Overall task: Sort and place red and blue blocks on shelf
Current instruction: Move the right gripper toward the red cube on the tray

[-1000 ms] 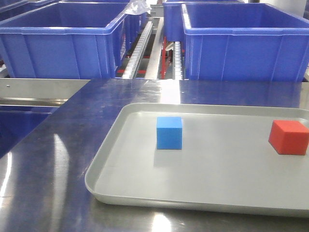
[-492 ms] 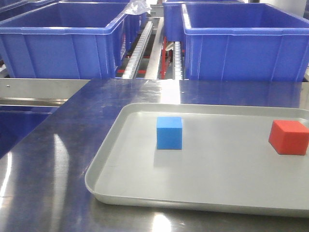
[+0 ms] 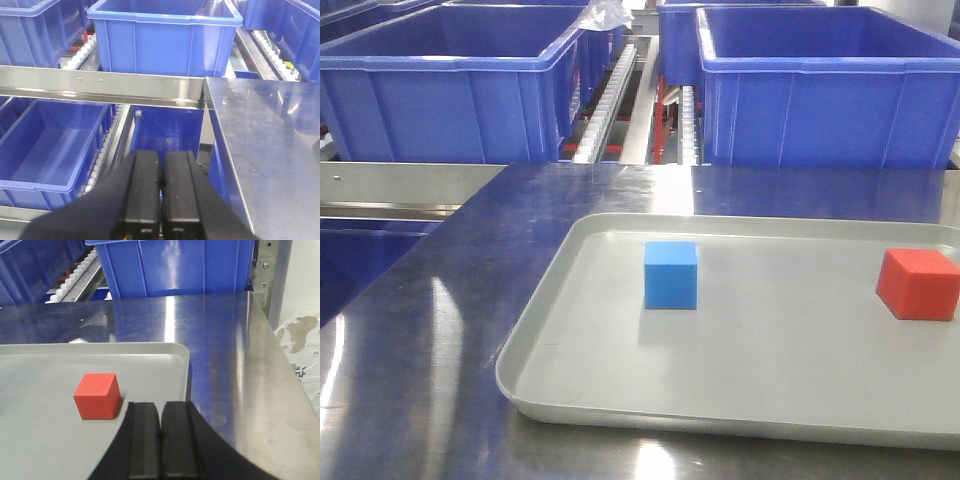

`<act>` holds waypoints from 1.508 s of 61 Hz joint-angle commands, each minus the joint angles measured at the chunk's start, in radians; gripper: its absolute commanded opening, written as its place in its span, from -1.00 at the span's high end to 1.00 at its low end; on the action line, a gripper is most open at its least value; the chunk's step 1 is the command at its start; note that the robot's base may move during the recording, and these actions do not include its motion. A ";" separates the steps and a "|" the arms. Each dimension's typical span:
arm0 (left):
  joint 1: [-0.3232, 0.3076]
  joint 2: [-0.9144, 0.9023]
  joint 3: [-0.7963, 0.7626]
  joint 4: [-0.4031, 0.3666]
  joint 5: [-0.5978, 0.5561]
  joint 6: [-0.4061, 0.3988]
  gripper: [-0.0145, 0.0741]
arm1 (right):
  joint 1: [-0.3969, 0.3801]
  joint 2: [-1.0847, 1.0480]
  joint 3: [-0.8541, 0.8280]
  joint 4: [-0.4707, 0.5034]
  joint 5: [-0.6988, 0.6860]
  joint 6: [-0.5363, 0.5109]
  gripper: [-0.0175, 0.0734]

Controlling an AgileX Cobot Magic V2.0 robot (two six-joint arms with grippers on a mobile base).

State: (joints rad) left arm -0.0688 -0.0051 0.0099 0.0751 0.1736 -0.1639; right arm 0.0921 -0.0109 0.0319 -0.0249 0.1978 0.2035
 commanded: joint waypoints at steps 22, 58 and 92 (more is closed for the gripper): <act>-0.001 -0.019 0.042 -0.007 -0.081 -0.002 0.37 | -0.005 -0.020 -0.021 -0.005 -0.162 -0.002 0.50; -0.001 -0.019 0.042 -0.007 -0.081 -0.002 0.37 | -0.005 0.504 -0.241 0.083 -0.207 -0.002 0.50; -0.001 -0.019 0.042 -0.007 -0.081 -0.002 0.37 | -0.005 1.057 -0.807 0.080 0.331 -0.002 0.41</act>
State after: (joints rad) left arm -0.0688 -0.0051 0.0099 0.0751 0.1736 -0.1639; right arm 0.0921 1.0200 -0.6973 0.0561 0.5147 0.2035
